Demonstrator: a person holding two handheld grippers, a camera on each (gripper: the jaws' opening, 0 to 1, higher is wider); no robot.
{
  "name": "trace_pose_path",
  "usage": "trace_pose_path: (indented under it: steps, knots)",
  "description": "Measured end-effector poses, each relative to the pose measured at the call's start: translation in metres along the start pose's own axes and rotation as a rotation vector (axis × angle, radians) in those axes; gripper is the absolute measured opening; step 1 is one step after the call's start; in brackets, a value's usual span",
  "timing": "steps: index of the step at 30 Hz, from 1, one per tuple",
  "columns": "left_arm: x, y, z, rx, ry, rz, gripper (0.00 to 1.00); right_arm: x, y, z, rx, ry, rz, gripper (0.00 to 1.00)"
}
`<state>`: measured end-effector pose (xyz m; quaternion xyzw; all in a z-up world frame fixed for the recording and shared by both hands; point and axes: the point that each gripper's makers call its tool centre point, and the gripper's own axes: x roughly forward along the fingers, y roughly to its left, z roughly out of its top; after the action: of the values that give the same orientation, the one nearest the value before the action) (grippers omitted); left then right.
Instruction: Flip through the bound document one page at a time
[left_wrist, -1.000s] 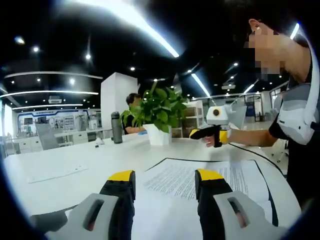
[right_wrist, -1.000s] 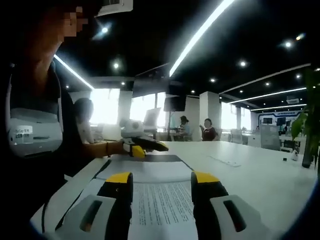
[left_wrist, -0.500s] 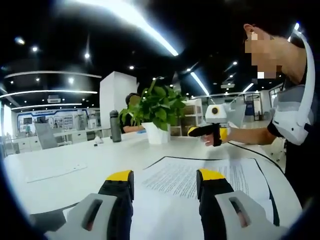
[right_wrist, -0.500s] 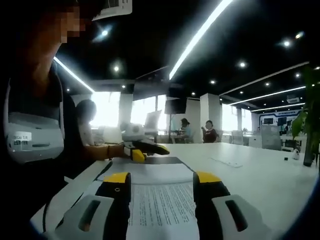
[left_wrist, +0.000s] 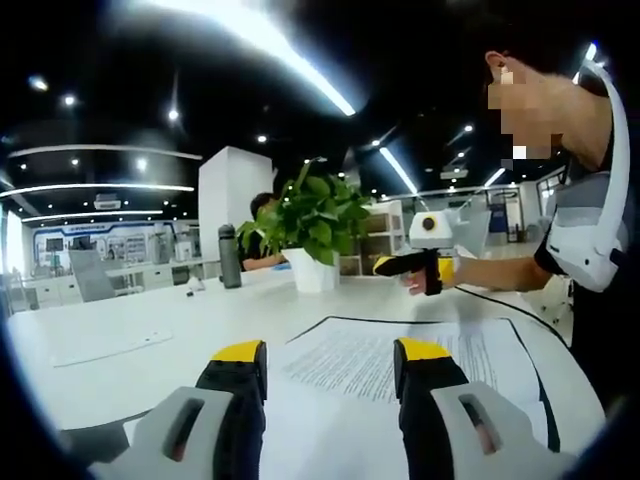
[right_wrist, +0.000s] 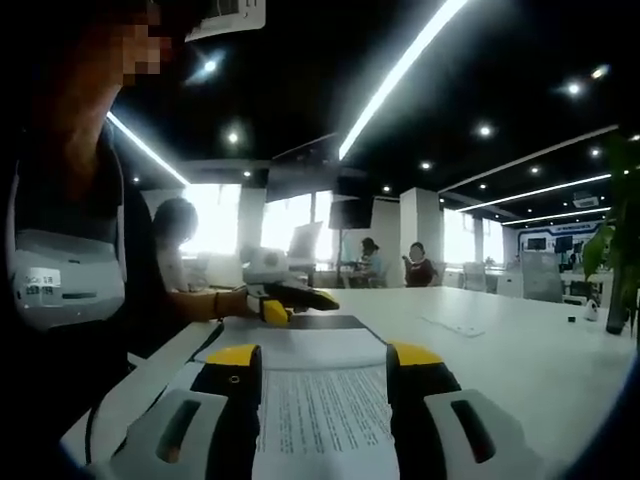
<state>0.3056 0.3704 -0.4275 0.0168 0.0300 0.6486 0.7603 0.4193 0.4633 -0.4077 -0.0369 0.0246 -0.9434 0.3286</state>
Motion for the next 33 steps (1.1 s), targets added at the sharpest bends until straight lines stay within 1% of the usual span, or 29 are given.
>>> trace_pose_path:
  steps: [7, 14, 20, 28, 33]
  knots:
    - [0.0006, -0.0008, 0.0002, 0.003, 0.002, -0.005, 0.53, -0.0009, 0.0005, 0.0018, -0.004, -0.004, 0.003, 0.54]
    - [0.0030, -0.0025, -0.0032, 0.004, 0.013, -0.012, 0.53, 0.0000, 0.0020, 0.0003, -0.001, 0.002, 0.010, 0.54]
    - [0.0021, -0.0009, -0.0001, 0.000, 0.004, -0.012, 0.53, -0.0013, 0.0005, 0.0013, -0.001, -0.001, 0.007, 0.54]
    - [0.0040, -0.0044, -0.0001, 0.003, 0.004, -0.019, 0.53, -0.0011, 0.0012, -0.0012, -0.002, 0.007, 0.012, 0.54]
    - [0.0036, -0.0034, -0.0008, 0.006, 0.005, -0.017, 0.54, -0.0010, 0.0019, -0.0016, -0.001, 0.009, 0.015, 0.54]
